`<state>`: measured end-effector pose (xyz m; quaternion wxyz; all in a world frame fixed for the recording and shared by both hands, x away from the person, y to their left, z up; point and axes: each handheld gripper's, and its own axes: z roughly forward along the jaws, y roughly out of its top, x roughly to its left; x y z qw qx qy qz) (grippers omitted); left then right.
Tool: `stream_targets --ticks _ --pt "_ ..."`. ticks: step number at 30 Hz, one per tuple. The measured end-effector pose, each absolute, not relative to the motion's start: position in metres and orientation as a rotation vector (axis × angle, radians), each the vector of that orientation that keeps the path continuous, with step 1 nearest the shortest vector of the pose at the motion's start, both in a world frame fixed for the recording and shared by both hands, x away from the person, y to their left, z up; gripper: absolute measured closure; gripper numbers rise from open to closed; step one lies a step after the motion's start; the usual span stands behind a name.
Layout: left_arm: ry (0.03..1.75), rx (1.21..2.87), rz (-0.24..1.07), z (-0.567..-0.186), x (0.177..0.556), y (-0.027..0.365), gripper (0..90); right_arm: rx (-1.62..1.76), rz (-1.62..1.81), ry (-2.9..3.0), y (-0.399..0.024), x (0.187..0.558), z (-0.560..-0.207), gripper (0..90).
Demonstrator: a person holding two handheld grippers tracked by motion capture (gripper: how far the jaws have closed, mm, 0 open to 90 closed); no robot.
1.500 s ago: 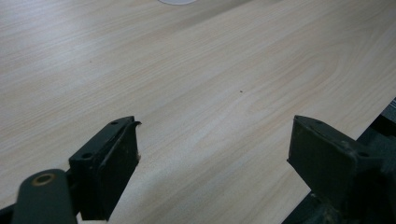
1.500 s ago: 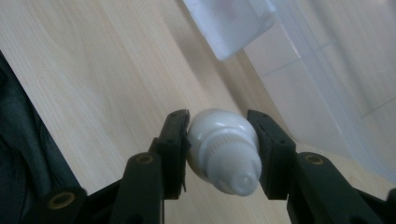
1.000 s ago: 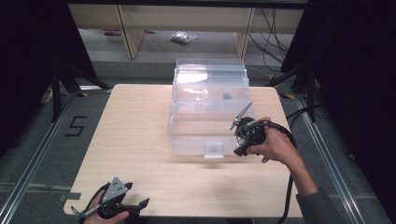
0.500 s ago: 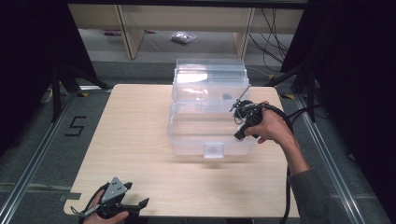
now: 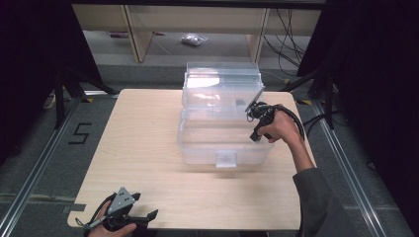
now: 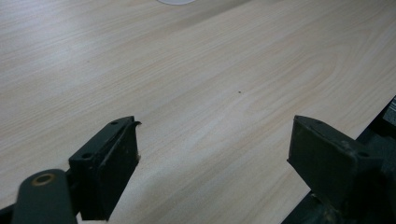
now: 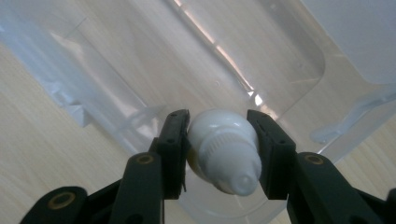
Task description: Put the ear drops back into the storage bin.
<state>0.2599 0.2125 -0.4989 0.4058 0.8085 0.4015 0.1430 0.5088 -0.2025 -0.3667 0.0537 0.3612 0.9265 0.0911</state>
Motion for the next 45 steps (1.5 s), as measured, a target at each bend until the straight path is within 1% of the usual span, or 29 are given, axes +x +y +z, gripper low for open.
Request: stream_targets --ticks 5,10,15,17,21,26,28,31,32,33,34,37,40,45 --pt "1.020 2.037 0.369 -0.499 0.261 0.213 15.4 1.121 0.250 2.811 -0.205 0.517 -0.376 60.4" --pt "1.016 2.044 0.373 -0.499 0.261 0.213 15.4 1.225 0.203 2.800 -0.201 0.522 -0.382 60.4" --pt "1.017 2.043 0.372 -0.499 0.261 0.213 15.3 1.177 0.216 2.809 -0.205 0.528 -0.389 60.4" --pt "1.017 2.029 0.359 -0.499 0.260 0.212 15.3 1.239 0.200 2.798 -0.203 0.529 -0.390 60.3" --pt "1.017 2.043 0.372 -0.500 0.261 0.213 15.3 1.217 0.202 2.816 -0.203 0.533 -0.394 60.4" --pt "1.016 2.042 0.369 -0.500 0.261 0.212 15.3 1.264 0.208 2.812 -0.200 0.534 -0.400 60.3" --pt "1.028 2.003 0.353 -0.500 0.260 0.210 15.3 1.277 0.204 2.817 -0.200 0.534 -0.406 60.3" --pt "1.021 2.022 0.354 -0.500 0.260 0.211 15.3 1.277 0.198 2.822 -0.199 0.535 -0.409 60.3" --pt "1.022 2.016 0.358 -0.500 0.260 0.211 15.3 1.148 0.235 2.839 -0.202 0.540 -0.413 60.4" --pt "1.022 2.016 0.358 -0.500 0.260 0.211 15.3 1.267 0.208 2.824 -0.198 0.537 -0.412 60.3" --pt "1.022 2.020 0.355 -0.500 0.260 0.211 15.3 1.221 0.230 2.835 -0.198 0.538 -0.414 60.3" --pt "1.022 2.021 0.353 -0.500 0.260 0.211 15.3 1.286 0.209 2.825 -0.196 0.536 -0.416 60.4" --pt "1.022 2.019 0.353 -0.500 0.260 0.211 15.3 1.270 0.222 2.833 -0.196 0.538 -0.424 60.3" --pt "1.021 2.020 0.354 -0.500 0.260 0.211 15.3 1.266 0.211 2.836 -0.197 0.539 -0.428 60.3"
